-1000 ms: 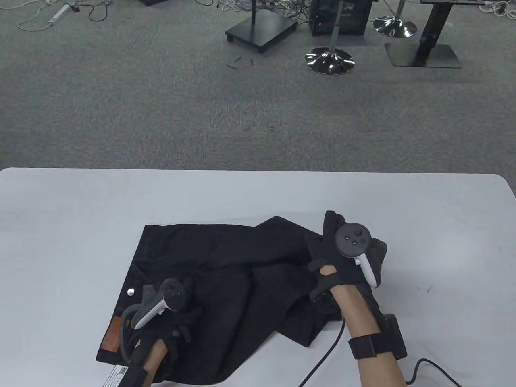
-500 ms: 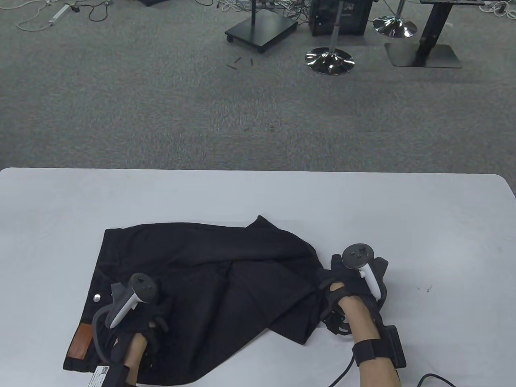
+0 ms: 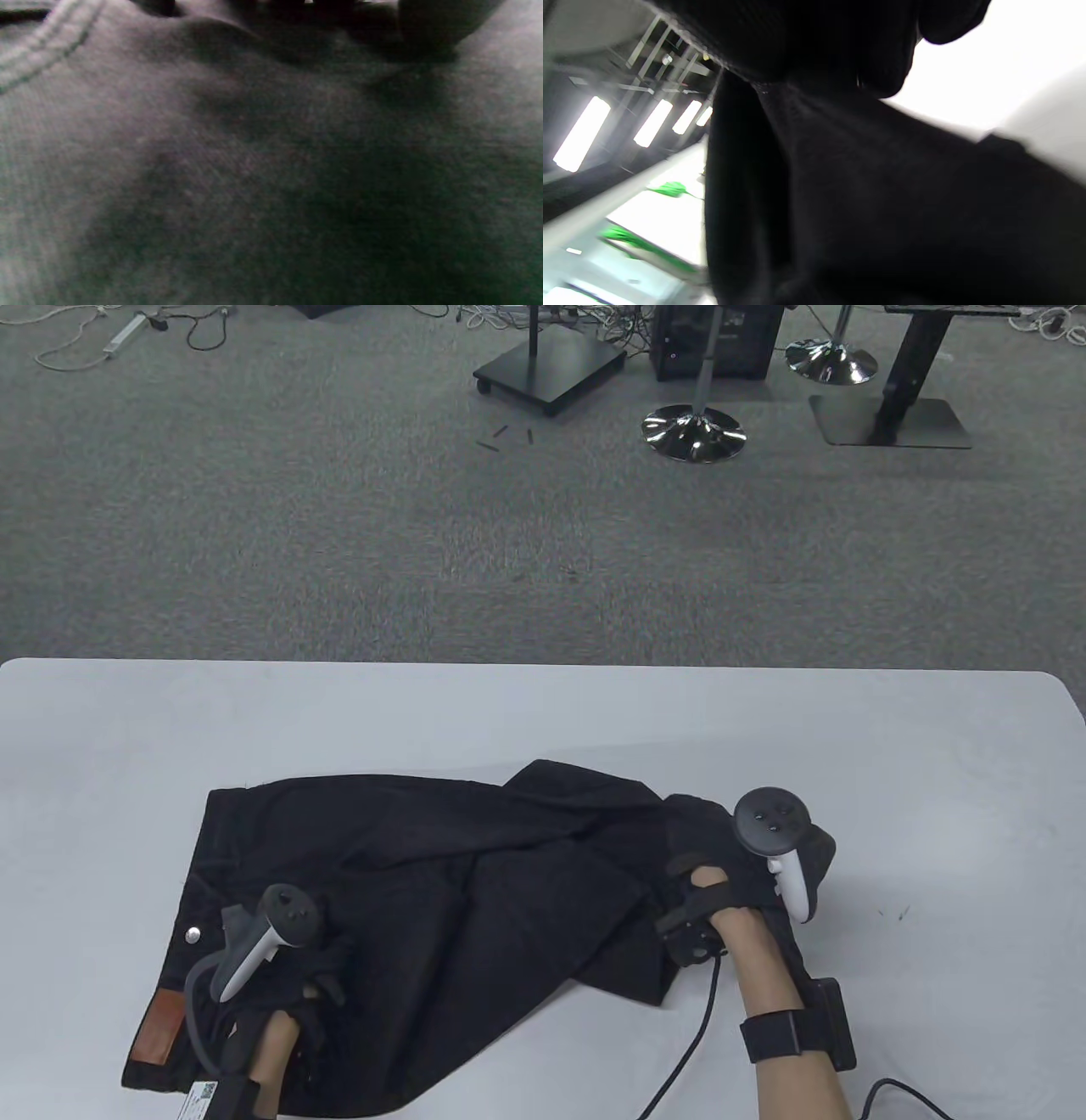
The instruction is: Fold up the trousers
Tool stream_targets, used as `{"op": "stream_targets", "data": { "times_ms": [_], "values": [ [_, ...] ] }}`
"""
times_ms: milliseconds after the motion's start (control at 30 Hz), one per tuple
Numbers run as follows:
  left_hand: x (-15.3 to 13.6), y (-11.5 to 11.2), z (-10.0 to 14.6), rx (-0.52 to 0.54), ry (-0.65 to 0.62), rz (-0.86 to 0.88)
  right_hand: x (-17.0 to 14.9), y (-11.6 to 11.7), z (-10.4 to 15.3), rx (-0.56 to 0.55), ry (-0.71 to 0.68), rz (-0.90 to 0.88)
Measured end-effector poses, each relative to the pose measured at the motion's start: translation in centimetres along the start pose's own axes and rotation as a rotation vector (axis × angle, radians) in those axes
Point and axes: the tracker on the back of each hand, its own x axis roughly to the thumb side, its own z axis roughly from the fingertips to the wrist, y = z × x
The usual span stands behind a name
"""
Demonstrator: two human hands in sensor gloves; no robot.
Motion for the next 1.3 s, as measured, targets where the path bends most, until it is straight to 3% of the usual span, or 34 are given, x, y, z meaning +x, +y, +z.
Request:
{"op": "stream_targets", "data": {
  "times_ms": [100,267,367,467,667,800,967,1100,1167,1267,1300],
  "values": [
    [0.1,0.0,0.1,0.002,0.000,-0.002,3.7,-1.7,0.3,0.096,-0.053,-0.113],
    [-0.1,-0.1,0.1,0.002,-0.007,0.017,10.4,-4.3,0.7,0.183,-0.118,0.014],
    [-0.2,-0.1,0.1,0.001,-0.010,0.022,12.7,-5.2,0.1,0.166,-0.115,0.103],
    [-0.2,-0.1,0.1,-0.001,-0.011,0.027,13.7,-5.3,-1.0,0.037,-0.112,0.183],
    [-0.2,-0.1,0.1,0.004,0.000,0.017,9.4,-2.3,-4.0,-0.133,-0.051,0.200],
    [-0.3,-0.2,0.0,0.017,0.042,-0.042,5.6,-0.8,-4.7,-0.123,0.009,0.235],
    [-1.1,0.0,-0.3,0.022,0.083,-0.005,1.8,-1.2,-3.9,-0.072,0.078,0.246],
    [-1.3,0.0,-0.4,0.019,0.084,0.006,-0.7,1.0,-2.7,0.167,0.128,0.438],
    [-1.3,-0.1,-0.4,0.020,0.086,-0.001,-2.3,3.6,-1.8,0.335,0.145,0.533],
    [-1.4,-0.1,-0.4,0.022,0.082,0.003,-4.5,5.7,-1.2,0.473,0.221,0.553],
    [-1.4,-0.1,-0.4,0.024,0.081,0.007,-5.0,5.8,-1.3,0.470,0.230,0.531]
  ]
}}
